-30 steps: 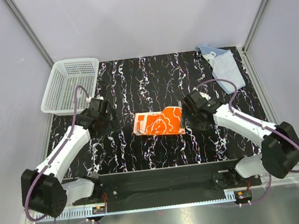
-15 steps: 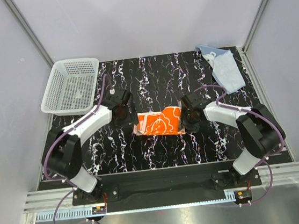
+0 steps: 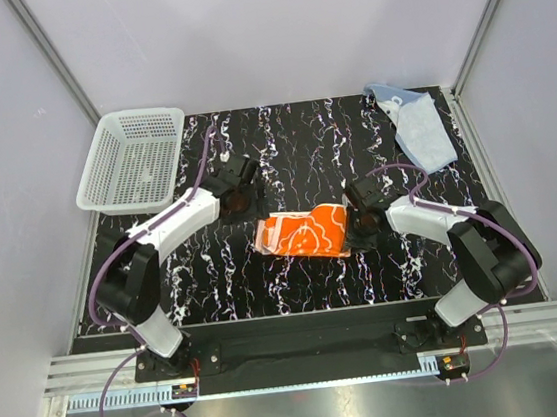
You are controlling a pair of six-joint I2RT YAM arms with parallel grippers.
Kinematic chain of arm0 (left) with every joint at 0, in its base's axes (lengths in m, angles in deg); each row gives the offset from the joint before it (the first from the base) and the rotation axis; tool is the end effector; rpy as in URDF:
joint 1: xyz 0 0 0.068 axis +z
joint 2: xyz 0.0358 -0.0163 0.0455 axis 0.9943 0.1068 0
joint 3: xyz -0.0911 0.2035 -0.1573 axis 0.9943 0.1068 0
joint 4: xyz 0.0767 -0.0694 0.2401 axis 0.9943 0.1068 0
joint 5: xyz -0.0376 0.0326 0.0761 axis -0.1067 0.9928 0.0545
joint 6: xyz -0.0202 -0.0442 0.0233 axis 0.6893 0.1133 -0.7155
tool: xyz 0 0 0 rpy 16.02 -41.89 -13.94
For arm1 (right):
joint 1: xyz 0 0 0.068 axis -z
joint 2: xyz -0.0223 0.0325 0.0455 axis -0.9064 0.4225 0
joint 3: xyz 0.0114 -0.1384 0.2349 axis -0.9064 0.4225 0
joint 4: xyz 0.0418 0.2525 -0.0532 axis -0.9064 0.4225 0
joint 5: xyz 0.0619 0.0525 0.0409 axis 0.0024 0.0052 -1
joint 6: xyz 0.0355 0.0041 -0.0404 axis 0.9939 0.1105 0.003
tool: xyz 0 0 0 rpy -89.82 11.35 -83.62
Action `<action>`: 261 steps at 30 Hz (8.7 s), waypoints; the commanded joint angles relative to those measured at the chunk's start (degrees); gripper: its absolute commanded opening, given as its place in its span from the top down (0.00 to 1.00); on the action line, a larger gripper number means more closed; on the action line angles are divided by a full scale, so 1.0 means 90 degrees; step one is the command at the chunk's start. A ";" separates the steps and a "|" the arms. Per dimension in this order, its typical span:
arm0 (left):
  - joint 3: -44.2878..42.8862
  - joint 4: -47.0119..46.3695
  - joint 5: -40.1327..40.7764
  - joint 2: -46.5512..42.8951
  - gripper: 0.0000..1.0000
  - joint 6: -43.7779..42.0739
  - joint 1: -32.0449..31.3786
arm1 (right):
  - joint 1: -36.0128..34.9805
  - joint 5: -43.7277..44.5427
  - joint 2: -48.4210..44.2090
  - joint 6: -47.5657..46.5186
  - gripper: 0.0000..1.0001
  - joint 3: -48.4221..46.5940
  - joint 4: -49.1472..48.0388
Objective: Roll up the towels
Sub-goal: Fold the towel, then roll the towel
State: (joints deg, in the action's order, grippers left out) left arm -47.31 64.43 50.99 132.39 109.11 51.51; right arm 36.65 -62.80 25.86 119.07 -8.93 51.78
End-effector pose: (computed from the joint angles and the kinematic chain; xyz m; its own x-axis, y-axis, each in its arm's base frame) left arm 0.2920 -0.1800 0.2228 -0.8935 -0.0523 -0.4460 0.0184 0.9881 -0.1529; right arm 0.2404 0.1327 0.1530 -0.9459 0.2201 -0.2385 0.1474 0.9460 0.2887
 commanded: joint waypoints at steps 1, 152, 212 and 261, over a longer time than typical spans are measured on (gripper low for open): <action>-0.0585 -0.0636 -0.0097 0.0308 0.33 -0.0324 -0.0261 | 0.0036 0.0148 -0.0001 -0.0222 0.69 0.0189 0.0329; -0.0518 -0.0920 -0.0547 0.1480 0.38 -0.0412 0.0402 | 0.1266 -0.2675 0.2431 -0.0310 0.84 -0.1305 -0.1527; 0.0802 -0.0618 0.0048 0.0016 0.49 0.0018 -0.0145 | 0.0758 -0.2704 0.0675 -0.0417 0.91 -0.0240 -0.0824; -0.1574 0.0028 0.2276 0.2604 0.46 -0.0012 -0.3963 | 0.0788 0.1495 -0.3545 0.0374 0.43 -0.0211 0.2028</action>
State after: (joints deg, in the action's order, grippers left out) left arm -62.33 67.05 69.92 154.08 108.39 15.68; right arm 43.64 -50.65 -5.98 122.26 -10.66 71.13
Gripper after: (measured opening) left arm 0.560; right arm 0.571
